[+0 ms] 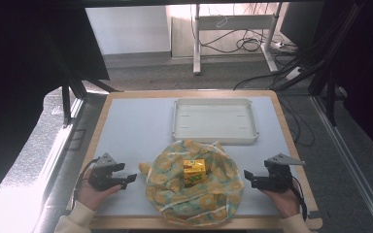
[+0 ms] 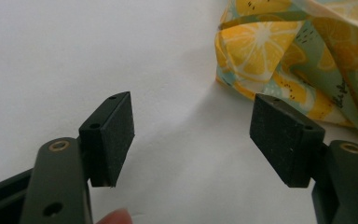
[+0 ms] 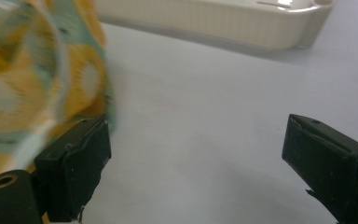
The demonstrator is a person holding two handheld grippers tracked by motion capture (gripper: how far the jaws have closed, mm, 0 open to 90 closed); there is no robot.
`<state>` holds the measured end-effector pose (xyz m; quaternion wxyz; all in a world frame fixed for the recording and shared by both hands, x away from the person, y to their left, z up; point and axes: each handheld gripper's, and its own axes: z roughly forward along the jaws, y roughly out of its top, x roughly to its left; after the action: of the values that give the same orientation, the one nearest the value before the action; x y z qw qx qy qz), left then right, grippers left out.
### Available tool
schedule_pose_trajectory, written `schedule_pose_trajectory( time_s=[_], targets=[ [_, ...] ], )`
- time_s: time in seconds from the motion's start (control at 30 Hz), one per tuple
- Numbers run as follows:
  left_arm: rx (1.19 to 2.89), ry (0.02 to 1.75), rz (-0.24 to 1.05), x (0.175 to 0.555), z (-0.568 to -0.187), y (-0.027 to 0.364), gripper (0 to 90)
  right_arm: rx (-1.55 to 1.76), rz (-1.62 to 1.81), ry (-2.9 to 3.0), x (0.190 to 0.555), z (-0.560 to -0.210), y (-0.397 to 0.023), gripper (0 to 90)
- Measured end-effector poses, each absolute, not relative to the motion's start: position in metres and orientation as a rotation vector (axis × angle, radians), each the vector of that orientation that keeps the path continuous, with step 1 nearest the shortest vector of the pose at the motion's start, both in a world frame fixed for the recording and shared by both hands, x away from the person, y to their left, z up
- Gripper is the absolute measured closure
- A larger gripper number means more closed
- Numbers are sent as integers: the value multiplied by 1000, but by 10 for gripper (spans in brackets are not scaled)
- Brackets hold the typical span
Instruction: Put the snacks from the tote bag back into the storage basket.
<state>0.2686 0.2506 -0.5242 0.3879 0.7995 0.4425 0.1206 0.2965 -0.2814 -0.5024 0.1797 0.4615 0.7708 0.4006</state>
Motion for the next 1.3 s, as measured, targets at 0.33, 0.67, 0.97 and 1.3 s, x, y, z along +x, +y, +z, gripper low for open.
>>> schedule_pose_trajectory(
  time_s=[0.33, 0.67, 0.97, 1.3],
  targets=[
    [2063, 1113, 307, 266, -524, 245, 318, 1218, 1099, 2199, 295, -500, -287, 113],
    [2050, 1096, 292, 265, -520, 248, 315, 1226, 1123, 2226, 295, -501, -284, 131],
    [2049, 1098, 288, 264, -519, 247, 316, 1220, 1113, 2238, 293, -503, -282, 141],
    [2024, 1099, 312, 263, -507, 253, 319, 1223, 1105, 2237, 293, -503, -284, 152]
  ],
)
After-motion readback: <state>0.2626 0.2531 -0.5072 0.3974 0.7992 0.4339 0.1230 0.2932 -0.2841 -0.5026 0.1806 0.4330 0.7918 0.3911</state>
